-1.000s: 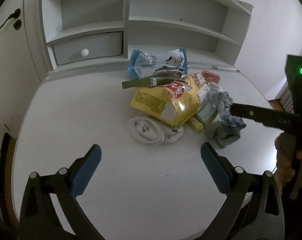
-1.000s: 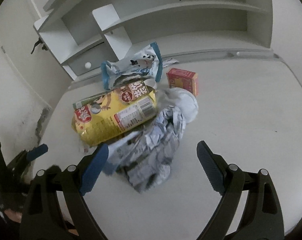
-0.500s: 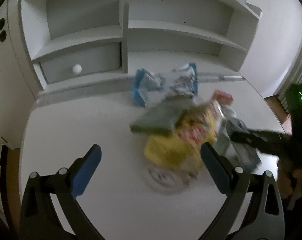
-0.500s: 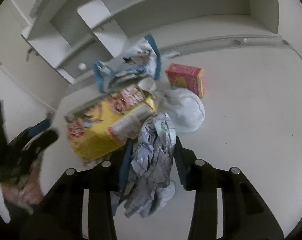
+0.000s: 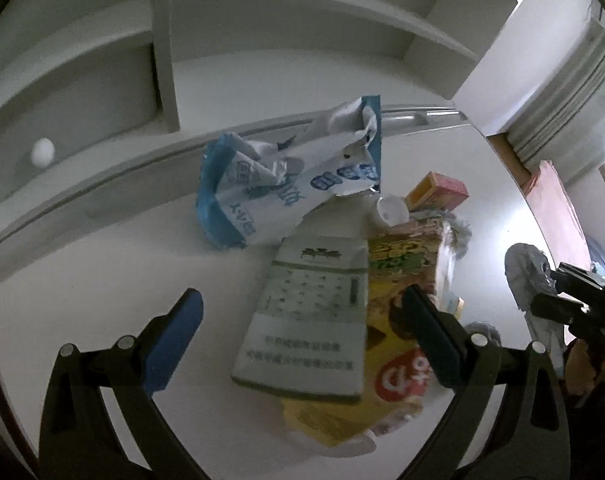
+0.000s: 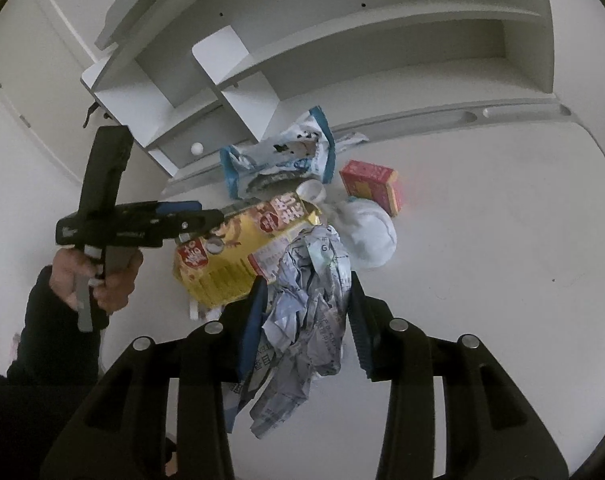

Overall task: Collect trash
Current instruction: 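Grasp the crumpled foil wrapper with the right gripper while the left gripper grasps the cigarette pack, then carry the foil wrapper and cigarette pack over the bin and release both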

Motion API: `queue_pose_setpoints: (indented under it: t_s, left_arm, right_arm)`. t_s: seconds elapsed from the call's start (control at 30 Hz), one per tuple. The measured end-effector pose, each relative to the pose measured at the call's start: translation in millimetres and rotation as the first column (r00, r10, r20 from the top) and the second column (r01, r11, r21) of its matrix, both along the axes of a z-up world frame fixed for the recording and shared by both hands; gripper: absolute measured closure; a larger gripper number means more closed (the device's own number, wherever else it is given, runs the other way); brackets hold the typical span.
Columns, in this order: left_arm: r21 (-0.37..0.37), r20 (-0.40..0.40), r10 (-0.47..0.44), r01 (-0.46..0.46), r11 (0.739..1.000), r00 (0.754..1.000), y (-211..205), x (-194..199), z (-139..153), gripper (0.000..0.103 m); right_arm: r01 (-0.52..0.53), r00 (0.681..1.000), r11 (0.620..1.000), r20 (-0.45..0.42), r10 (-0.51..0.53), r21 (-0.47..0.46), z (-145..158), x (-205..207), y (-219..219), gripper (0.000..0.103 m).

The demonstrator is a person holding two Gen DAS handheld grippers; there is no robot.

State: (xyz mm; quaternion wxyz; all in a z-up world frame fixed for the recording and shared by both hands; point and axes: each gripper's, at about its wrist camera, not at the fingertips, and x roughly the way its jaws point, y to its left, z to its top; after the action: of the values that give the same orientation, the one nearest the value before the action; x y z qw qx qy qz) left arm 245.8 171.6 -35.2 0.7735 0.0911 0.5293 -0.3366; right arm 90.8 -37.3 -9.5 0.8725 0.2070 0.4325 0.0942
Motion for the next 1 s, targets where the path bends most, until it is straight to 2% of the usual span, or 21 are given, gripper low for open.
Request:
queue_pose_setpoints:
  t_s: [0.07, 0.13, 0.17, 0.2, 0.33, 0.5, 0.57, 0.67, 0.7, 0.8, 0.87, 0.9, 0.93, 1.0]
  left_arm:
    - [-0.016, -0.019, -0.006, 0.006, 1.0, 1.0, -0.2, 2.5, -3.8, 0.007]
    - [-0.029, -0.036, 0.0, -0.002, 1.0, 0.999, 1.1, 4.1, -6.1, 0.02]
    - [-0.037, -0.05, 0.002, -0.004, 0.999, 0.999, 2.1, 4.3, -7.1, 0.037]
    - [-0.04, -0.053, 0.007, -0.009, 0.999, 0.999, 3.3, 3.1, -7.0, 0.045]
    - [-0.058, 0.003, 0.03, -0.03, 0.998, 1.0, 9.7, -8.3, 6.3, 0.048]
    - [-0.107, 0.135, 0.081, -0.067, 0.992, 0.987, 11.6, -49.0, 55.9, 0.048]
    - [-0.101, 0.195, 0.092, -0.073, 0.992, 0.976, 2.8, -66.7, 71.2, 0.048]
    - [-0.102, 0.28, 0.06, -0.032, 0.994, 0.958, -35.6, -104.1, 88.9, 0.048]
    - [-0.108, 0.3, 0.042, -0.01, 0.994, 0.953, -44.9, -114.2, 92.9, 0.048]
    - [-0.128, 0.353, -0.064, 0.116, 0.985, 0.933, -111.5, -163.9, 91.6, 0.048]
    - [-0.139, 0.354, -0.149, 0.209, 0.968, 0.923, -157.2, -190.1, 83.6, 0.048]
    - [-0.143, 0.351, -0.197, 0.26, 0.955, 0.915, -180.7, -205.9, 78.3, 0.048]
    - [-0.144, 0.349, -0.256, 0.321, 0.936, 0.902, -208.6, -225.8, 70.9, 0.048]
    - [-0.143, 0.334, -0.364, 0.428, 0.892, 0.869, -255.2, -261.7, 55.6, 0.048]
  right_arm:
    - [0.002, 1.0, 1.0, -0.011, -0.002, -0.002, -3.7, -1.3, -2.1, 0.064]
    - [0.004, 1.0, 1.0, -0.02, -0.004, -0.001, -6.3, -2.2, -2.9, 0.064]
    - [0.005, 1.0, 1.0, -0.021, -0.005, 0.0, -6.7, -2.9, -2.9, 0.064]
    - [0.005, 1.0, 1.0, -0.021, -0.005, 0.003, -6.7, -3.8, -3.4, 0.064]
    - [0.026, 1.0, 1.0, -0.006, -0.026, 0.006, -1.2, -13.8, -9.3, 0.064]
    - [0.086, 0.996, 0.996, 0.026, -0.085, -0.013, 6.3, -42.9, -31.4, 0.064]
    - [0.14, 0.99, 0.99, 0.031, -0.139, -0.018, 6.1, -59.5, -52.1, 0.064]
    - [0.24, 0.97, 0.971, 0.032, -0.239, -0.013, 2.5, -93.0, -91.0, 0.064]
    - [0.276, 0.961, 0.961, 0.034, -0.275, -0.015, 1.4, -105.5, -104.1, 0.064]
    - [0.41, 0.912, 0.911, 0.039, -0.409, -0.032, -4.4, -157.0, -151.3, 0.064]
    - [0.514, 0.858, 0.857, 0.046, -0.512, -0.049, -10.9, -202.3, -183.8, 0.064]
    - [0.56, 0.829, 0.827, 0.046, -0.558, -0.053, -13.9, -222.5, -197.1, 0.064]
    - [0.621, 0.784, 0.782, 0.046, -0.619, -0.06, -19.1, -254.0, -215.8, 0.064]
    - [0.685, 0.728, 0.724, 0.045, -0.684, -0.074, -26.1, -292.2, -235.3, 0.064]
